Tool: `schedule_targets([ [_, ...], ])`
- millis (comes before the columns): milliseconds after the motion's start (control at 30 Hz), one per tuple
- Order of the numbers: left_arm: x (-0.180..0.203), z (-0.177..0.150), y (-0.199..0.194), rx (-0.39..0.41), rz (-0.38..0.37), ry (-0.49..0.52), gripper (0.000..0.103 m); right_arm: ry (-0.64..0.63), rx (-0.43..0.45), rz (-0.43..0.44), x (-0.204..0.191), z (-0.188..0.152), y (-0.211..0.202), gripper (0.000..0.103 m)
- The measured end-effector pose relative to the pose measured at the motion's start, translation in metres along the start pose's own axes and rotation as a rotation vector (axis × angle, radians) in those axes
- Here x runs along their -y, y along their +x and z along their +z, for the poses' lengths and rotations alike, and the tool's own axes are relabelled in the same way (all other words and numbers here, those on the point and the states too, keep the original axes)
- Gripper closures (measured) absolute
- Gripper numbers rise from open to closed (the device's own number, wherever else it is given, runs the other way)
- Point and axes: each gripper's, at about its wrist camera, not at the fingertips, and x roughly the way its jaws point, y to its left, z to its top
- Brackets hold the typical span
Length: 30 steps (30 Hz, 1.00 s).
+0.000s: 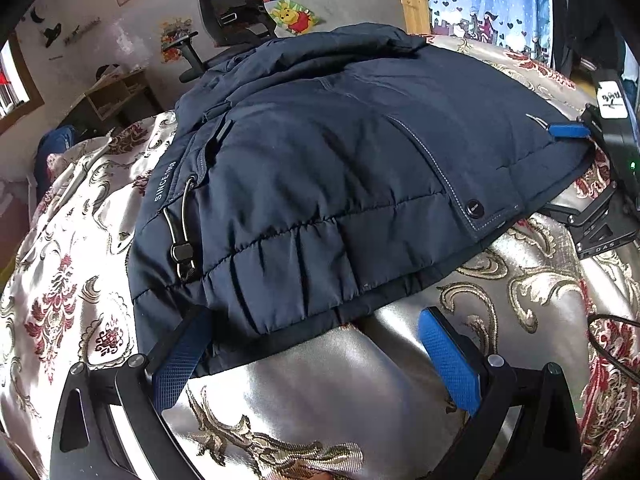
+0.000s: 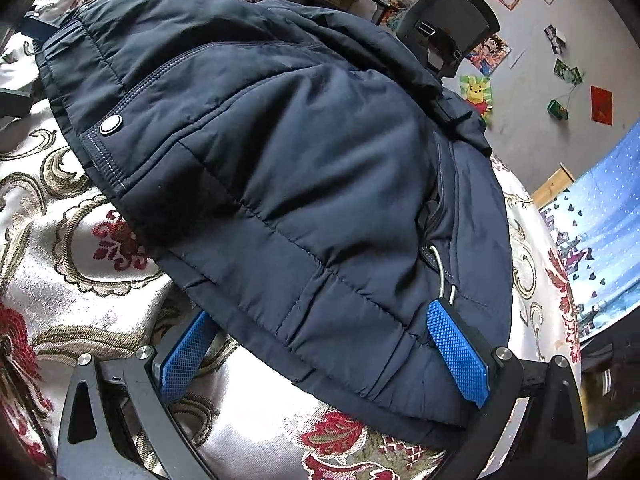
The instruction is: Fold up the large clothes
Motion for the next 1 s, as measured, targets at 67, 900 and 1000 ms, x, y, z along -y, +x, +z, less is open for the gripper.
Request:
schedule_targets([
  [67,0.002,-0.003,0.0,0.003,0.017,0.013,0.0,0.003,0.003,0.003,0.0,-0.001,-0.002,0.002],
  [900,0.009,0.009,0.003,0.061,0.244,0.048,0.026,-0.057,0.012,0.001,0.0,-0.005,-0.006,0.012],
  [1000,0.001,0.014,-0.001,0.069,0.228,0.027,0.037,-0.069,0.015,0.01,-0.005,-0.006,-0.009,0.019],
])
